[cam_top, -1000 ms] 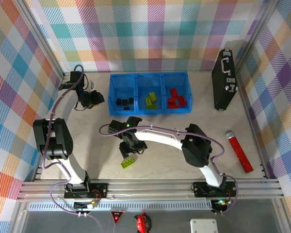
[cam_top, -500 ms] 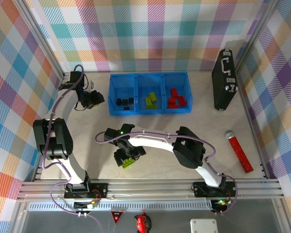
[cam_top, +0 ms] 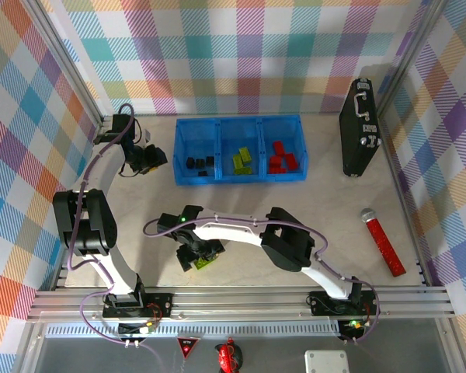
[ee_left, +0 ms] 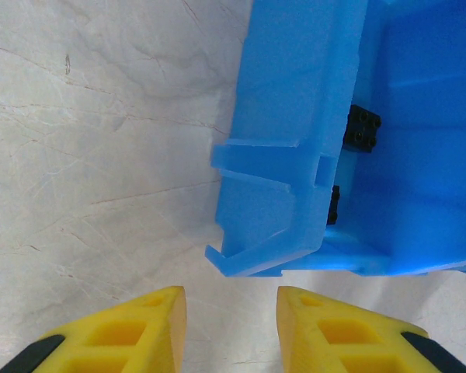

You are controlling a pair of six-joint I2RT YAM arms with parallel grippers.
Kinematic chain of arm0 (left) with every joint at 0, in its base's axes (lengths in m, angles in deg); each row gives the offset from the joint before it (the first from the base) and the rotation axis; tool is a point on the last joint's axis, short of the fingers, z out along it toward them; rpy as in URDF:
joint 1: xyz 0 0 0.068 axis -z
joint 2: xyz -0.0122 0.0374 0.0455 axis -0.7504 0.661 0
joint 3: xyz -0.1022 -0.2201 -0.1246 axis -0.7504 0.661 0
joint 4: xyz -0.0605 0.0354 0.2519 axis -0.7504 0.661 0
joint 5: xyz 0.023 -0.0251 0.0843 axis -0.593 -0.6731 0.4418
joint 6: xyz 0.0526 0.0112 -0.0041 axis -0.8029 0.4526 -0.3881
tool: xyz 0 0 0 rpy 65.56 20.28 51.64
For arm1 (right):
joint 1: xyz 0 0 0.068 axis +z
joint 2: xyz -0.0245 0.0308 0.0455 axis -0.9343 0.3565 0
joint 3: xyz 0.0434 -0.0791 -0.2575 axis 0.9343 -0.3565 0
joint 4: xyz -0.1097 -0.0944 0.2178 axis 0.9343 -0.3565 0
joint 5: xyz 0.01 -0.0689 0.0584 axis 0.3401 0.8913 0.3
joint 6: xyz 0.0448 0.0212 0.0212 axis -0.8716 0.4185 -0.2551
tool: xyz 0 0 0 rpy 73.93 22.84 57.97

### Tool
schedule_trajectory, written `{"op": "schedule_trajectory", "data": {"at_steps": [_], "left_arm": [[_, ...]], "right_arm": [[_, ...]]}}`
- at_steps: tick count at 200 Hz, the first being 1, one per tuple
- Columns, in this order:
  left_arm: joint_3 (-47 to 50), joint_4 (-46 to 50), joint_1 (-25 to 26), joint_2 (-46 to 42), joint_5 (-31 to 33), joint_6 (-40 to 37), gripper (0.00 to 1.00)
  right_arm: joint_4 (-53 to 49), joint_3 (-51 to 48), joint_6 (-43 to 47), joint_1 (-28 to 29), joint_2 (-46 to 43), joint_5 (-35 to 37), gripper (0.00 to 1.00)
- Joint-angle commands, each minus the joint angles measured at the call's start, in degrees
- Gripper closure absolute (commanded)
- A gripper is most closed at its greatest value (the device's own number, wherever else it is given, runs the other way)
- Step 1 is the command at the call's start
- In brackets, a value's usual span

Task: Sort the legos into containers by color
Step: Pick up the lego from the bottom-center of the table.

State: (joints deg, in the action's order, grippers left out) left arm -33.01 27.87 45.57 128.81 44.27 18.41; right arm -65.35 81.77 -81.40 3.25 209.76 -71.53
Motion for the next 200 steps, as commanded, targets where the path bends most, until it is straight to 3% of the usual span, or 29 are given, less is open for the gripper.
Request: {"op": "schedule_trajectory", "data": {"at_steps": [1,200], "left_arm": [[-0.24,1.36,-0.73,-1.62,-0.97,-1.31,0.64],[-0.10,1.36,-0.73,-1.43,-1.44,-1.22,0.64]], "right_arm": [[-2.01,1.21,0.49,0.33,0.94,0.39,0.17],[0.14,-1.51,0.20,0.41,-1.55,0.88,0.36]]}}
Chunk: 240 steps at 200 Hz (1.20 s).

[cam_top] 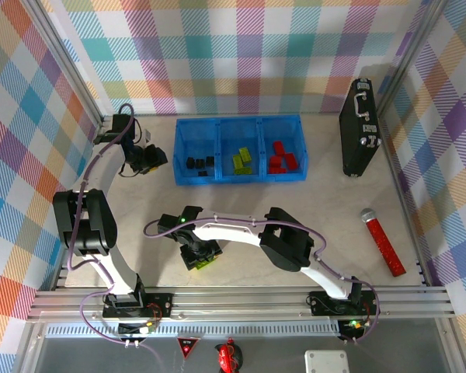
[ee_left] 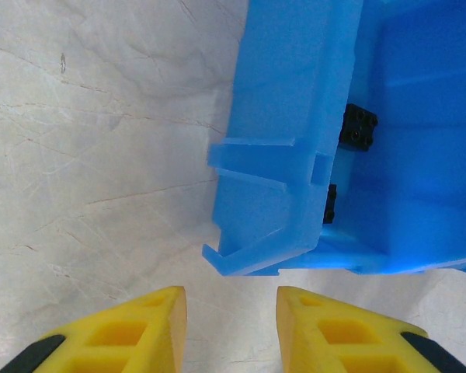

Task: Sort the legos into containers by color
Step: Pick up the lego from the bottom-center of the table, then place the lego in the container.

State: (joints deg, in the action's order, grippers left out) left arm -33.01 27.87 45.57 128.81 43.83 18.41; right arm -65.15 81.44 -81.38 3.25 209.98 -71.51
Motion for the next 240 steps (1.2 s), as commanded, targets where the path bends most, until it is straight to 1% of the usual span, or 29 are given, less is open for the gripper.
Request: {"op": "schedule_trajectory", "data": {"at_steps": [1,58,102,163,240], "left_arm": [[-0.13,1.36,-0.73,-1.43,-1.00,-1.22,0.64],[-0.05,1.36,-0.72,-1.44,-0.90,-1.22,0.64],[0.01,1.36,-0.73,-1.54,-0.82,-1.30,0.64],[0.10,1.42,-0.73,-1.93,-0.88,-1.31,0.64],[0.03,1.54,-0.73,-2.19,-0.63,-1.40,0.64]], "right_arm": [[-0.07,-1.18,0.17,0.41,-1.79,0.87,0.36],[-0.44,-1.52,0.35,-0.19,-4.06,2.38,0.35],[-0.48,-3.27,0.95,-2.85,-6.69,3.07,0.35],[-0.69,-6.38,4.25,-9.10,-11.31,4.93,0.35],[-0.89,-1.05,8.19,-18.54,-12.37,5.05,0.35]]}}
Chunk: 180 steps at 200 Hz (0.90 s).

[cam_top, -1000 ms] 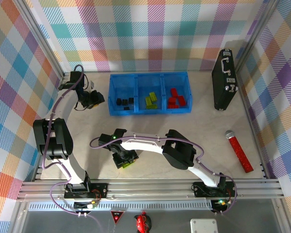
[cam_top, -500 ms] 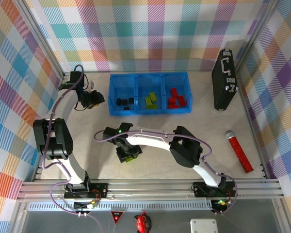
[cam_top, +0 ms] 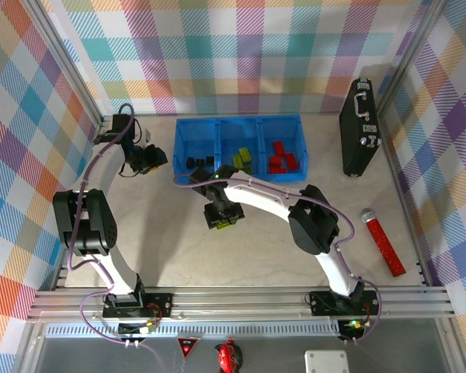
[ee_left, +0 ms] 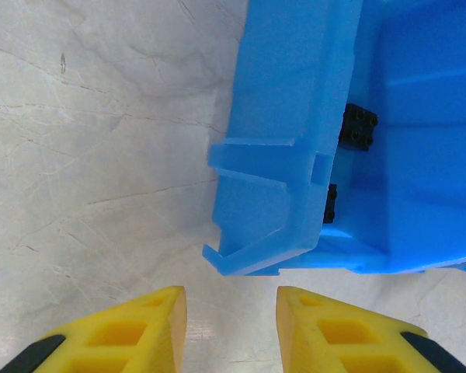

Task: Sort the legos into containers by color
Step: Place the lego in the container.

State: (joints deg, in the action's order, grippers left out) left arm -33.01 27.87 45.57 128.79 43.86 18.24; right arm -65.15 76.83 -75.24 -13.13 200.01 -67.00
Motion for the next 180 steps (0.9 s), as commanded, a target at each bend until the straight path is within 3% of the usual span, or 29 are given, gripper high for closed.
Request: {"op": "schedule_trajectory", "data": {"at_steps": [1,43,74,107,180], "left_arm": [[0.07,1.54,-0.73,-2.14,-0.66,-1.22,0.64],[0.09,1.54,-0.73,-2.00,-0.57,-1.22,0.64],[0.10,1.36,-0.73,-1.67,-1.02,-1.16,0.65],[0.20,1.45,-0.73,-1.52,-0.67,-1.14,0.65],[0.38,1.18,-0.72,-1.81,-1.45,-1.05,0.65]], "right_arm": [[-0.84,3.63,2.04,-2.27,-2.40,0.53,0.35],[0.73,7.70,2.53,-7.19,-1.69,-1.52,0.35],[5.50,9.64,-2.59,-9.98,-1.59,-2.82,0.35],[11.75,10.46,-13.73,-12.39,-2.43,-4.93,0.37],[11.90,15.09,-42.64,-18.30,-0.27,-3.17,0.36]]}}
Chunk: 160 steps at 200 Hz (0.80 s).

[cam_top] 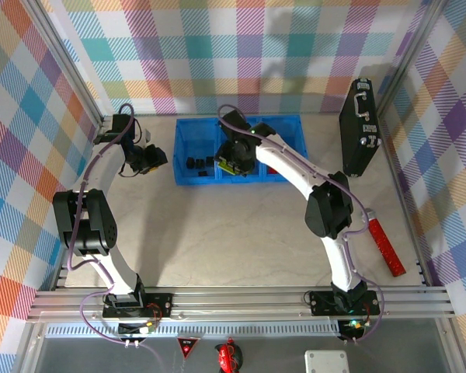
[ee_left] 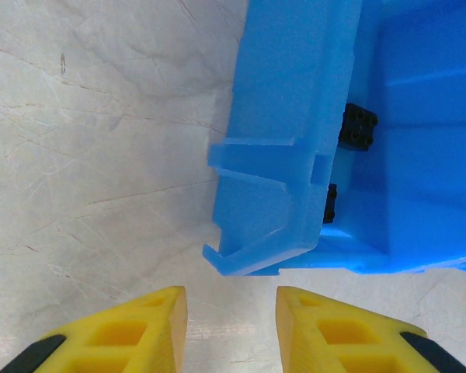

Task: Sort the legos into containers by color
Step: Place the lego in the container.

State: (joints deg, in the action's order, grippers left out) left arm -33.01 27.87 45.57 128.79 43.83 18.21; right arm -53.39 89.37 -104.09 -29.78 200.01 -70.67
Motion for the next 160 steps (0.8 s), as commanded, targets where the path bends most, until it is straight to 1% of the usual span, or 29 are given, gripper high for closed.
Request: {"op": "schedule_trajectory", "data": {"at_steps": [1,41,71,92,125,160], "left_arm": [[0.38,1.18,-0.72,-1.79,-1.43,-1.03,0.64],[0.53,1.10,-0.71,-2.20,-1.61,-0.94,0.65],[0.49,1.14,-0.69,-2.47,-1.66,-0.94,0.64],[0.54,1.10,-0.67,-2.60,-1.95,-0.85,0.64],[0.64,1.14,-0.67,-2.75,-1.88,-0.86,0.65],[0.56,1.19,-0.65,-2.73,-2.05,-0.87,0.65]], "right_arm": [[0.13,2.60,-14.22,-1.68,-0.19,0.54,0.36],[2.41,3.26,-27.81,-2.15,1.01,4.00,0.36],[2.61,6.53,-35.15,-2.22,4.15,3.97,0.36],[1.42,10.14,-38.85,-1.98,6.91,4.29,0.36],[0.48,15.02,-41.61,-1.80,11.27,5.64,0.35],[2.23,16.71,-45.33,-1.72,14.69,5.11,0.35]]}}
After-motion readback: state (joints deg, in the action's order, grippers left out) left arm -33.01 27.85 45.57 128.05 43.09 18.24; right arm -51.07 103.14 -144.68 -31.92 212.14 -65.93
